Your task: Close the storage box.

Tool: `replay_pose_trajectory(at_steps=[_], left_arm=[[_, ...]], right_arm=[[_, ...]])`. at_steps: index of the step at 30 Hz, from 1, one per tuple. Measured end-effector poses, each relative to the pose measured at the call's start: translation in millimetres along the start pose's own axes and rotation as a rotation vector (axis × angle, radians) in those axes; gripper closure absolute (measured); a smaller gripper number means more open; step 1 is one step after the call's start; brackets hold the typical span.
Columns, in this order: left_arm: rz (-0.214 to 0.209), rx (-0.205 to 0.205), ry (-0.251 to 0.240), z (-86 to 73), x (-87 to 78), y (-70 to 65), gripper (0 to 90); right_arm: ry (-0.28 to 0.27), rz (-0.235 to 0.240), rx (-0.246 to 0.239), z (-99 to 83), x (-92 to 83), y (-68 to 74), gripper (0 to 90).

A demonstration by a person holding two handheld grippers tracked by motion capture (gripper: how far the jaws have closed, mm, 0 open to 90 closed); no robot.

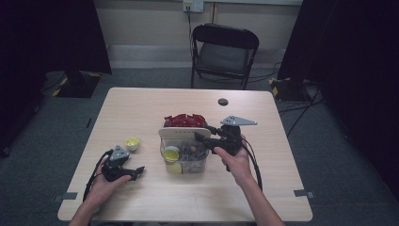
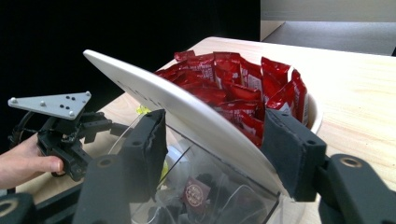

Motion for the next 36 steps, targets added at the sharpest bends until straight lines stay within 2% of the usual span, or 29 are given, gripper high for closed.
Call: replay_pose_trajectory(at_steps=[2, 7, 15, 24, 36], left_arm=[[0.0, 0.001, 0.0, 0.0, 0.0, 0.1, 15.5], [0.0, -0.003, 0.001, 0.2, 0.4, 0.0, 15.3], [0.001, -0.003, -0.001, 0.3, 0.6, 0.0, 15.2], [0.002, -0.003, 0.0, 0.2, 0.5, -0.1, 15.2], [0.005, -0.006, 0.0, 1.0, 1.4, -0.1, 14.7]], right_arm=[[0.007, 0.005, -0.012, -1.4, -1.3, 1.9, 39.4], [0.005, 0.002, 0.006, -2.6, -4.9, 0.7, 37.8], [0.019, 0.002, -0.006, -4.8, -8.0, 2.0, 34.5], [0.02, -0.002, 0.01, -9.1, -5.2, 3.5, 29.9], [0.022, -0.008, -0.007, -12.1, -15.2, 8.3, 26.7]])
Point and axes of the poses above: each handheld gripper's, and its own axes: x roughly forward along the jaws, z roughly out of its top, y roughly to its left, the point moved 5 cm from there along x, roughly forward along the jaws, and after that the axes turned 10 degrees about -x, right-handed, at the moved point
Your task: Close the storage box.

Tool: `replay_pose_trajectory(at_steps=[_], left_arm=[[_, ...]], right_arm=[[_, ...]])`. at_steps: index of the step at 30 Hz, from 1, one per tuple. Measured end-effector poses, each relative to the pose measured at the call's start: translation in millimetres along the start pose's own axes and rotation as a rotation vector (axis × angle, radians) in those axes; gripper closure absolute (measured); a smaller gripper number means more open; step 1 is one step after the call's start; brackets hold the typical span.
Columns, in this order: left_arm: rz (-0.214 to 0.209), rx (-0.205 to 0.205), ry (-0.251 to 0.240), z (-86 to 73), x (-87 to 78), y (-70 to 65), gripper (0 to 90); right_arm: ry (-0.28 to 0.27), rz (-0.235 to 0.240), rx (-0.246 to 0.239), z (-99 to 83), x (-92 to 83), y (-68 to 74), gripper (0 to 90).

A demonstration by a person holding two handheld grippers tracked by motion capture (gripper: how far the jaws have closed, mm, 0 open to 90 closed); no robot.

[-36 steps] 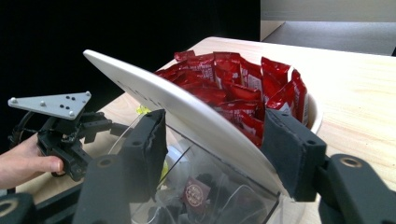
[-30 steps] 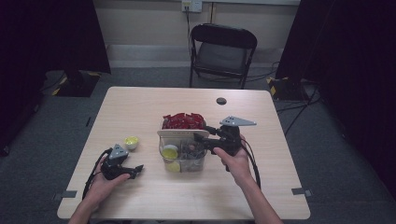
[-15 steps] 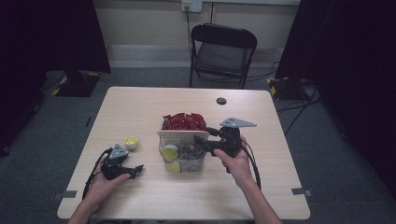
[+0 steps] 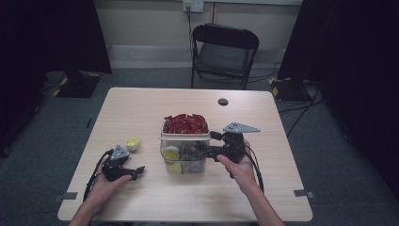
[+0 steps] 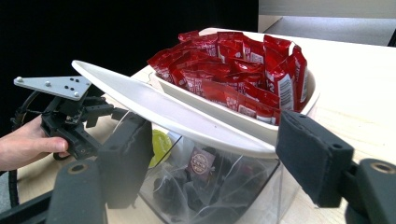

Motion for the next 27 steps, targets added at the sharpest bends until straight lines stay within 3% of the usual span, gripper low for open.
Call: replay_pose_trajectory(at_steps=[20, 27], left_arm=[[-0.004, -0.002, 0.0, 0.6, 0.8, 0.1, 14.5], [-0.004, 0.001, 0.0, 0.8, 1.0, 0.3, 14.4]], right_arm=[[0.014, -0.033, 0.016, -10.2, -5.8, 0.4, 20.1], [0.028, -0.023, 0.028, -19.6, -11.1, 0.9, 18.5]])
Point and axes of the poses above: each handheld gripper's, and its own axes: x roughly forward along the jaws, z roughly out of its top, y roughly to its left, the point moved 5 cm from there along x, roughly forward along the jaws, and after that the axes turned 10 degrees about -x, right-handed, at the moved point
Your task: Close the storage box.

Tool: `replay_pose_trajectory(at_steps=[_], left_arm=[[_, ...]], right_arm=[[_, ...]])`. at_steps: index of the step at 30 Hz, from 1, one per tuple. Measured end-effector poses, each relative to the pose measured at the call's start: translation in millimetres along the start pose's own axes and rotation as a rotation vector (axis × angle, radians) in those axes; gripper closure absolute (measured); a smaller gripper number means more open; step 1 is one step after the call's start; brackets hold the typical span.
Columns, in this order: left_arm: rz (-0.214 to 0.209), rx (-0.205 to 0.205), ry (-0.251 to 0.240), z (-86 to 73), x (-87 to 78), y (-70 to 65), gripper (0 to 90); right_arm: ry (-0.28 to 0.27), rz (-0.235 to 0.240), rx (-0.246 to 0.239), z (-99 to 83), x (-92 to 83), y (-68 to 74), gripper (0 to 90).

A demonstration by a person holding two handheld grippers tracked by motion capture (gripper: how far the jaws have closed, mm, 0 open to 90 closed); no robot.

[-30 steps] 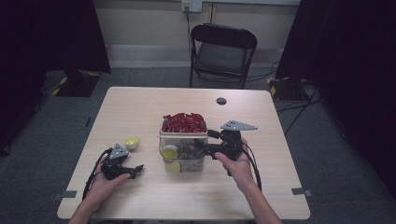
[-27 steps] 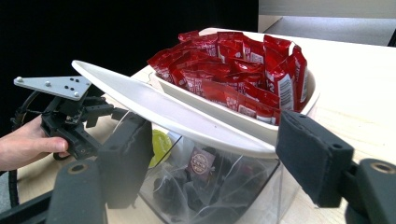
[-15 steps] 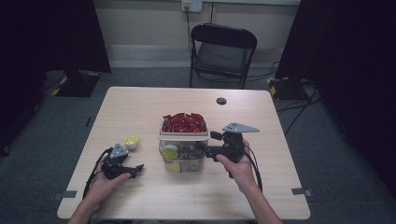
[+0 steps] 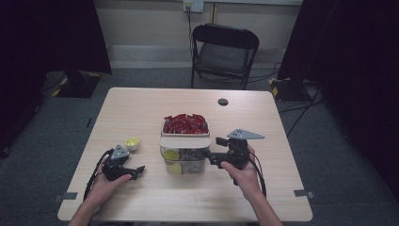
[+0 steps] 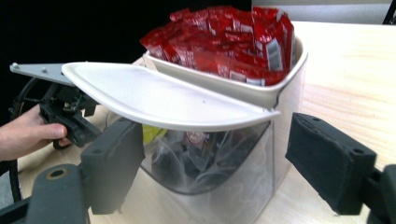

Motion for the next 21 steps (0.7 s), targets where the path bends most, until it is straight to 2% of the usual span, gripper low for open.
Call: replay_pose_trajectory(at_steps=[6, 21], left_arm=[[0.001, -0.002, 0.0, -0.1, 0.0, -0.1, 14.4], [0.0, -0.002, 0.0, -0.1, 0.0, -0.1, 14.5]], right_arm=[[0.03, 0.017, 0.0, -8.8, 2.7, 3.2, 18.5], [0.066, 0.03, 0.011, -23.8, 9.5, 6.9, 18.2]])
Point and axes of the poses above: each handheld gripper's, and its own axes: x roughly forward along the jaws, z roughly out of its top, y roughly to its left, the point moved 5 cm from there along x, roughly forward along the jaws, and after that the axes turned 10 degrees about -x, right-handed, at the moved point
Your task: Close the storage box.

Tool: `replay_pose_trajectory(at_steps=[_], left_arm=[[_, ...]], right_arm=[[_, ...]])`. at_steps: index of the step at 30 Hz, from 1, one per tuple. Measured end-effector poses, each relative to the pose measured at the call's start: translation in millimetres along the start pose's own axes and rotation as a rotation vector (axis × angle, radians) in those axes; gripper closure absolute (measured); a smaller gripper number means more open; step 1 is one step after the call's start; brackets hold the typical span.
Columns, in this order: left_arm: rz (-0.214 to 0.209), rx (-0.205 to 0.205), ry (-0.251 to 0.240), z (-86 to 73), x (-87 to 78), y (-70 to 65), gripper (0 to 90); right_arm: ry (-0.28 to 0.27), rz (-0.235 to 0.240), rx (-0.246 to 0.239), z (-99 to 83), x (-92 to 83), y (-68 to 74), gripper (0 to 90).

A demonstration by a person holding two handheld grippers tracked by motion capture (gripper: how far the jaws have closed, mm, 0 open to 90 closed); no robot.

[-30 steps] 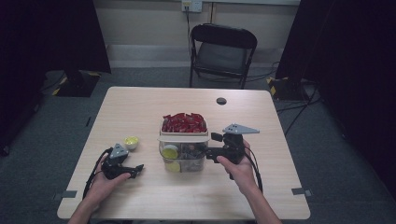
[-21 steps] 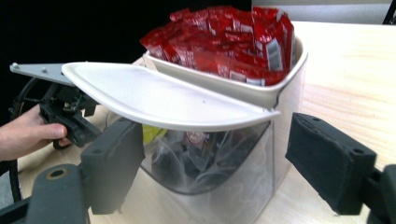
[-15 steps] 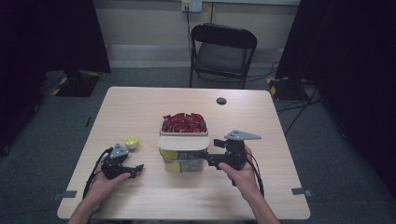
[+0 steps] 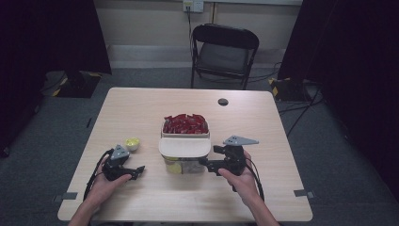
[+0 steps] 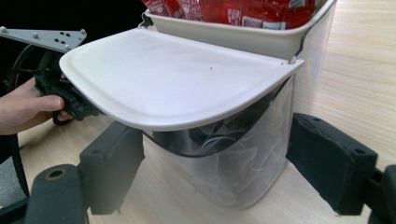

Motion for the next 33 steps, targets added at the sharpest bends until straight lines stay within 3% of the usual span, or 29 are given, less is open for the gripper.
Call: replay_pose_trajectory(at_steps=[12, 23, 33], left_arm=[[0.0, 0.0, 0.0, 0.0, 0.0, 0.1, 14.5], [0.0, 0.001, 0.0, 0.1, 0.0, 0.1, 14.5], [0.0, 0.001, 0.0, 0.0, 0.0, 0.1, 14.5]], right_arm=[[0.041, -0.003, -0.004, -13.5, 6.6, 3.1, 18.2], [0.081, -0.034, -0.002, -24.6, 13.8, -1.6, 16.3], [0.075, -0.051, 0.006, -28.1, 8.4, -5.1, 18.0]])
Point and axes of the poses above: each handheld gripper's, and its own axes: x roughly forward along the jaws, z roughly out of its top, y roughly to its left, the point moved 5 cm from there along x, roughly forward along the jaws, and after that the axes turned 10 degrees about -x, right-handed, at the moved point
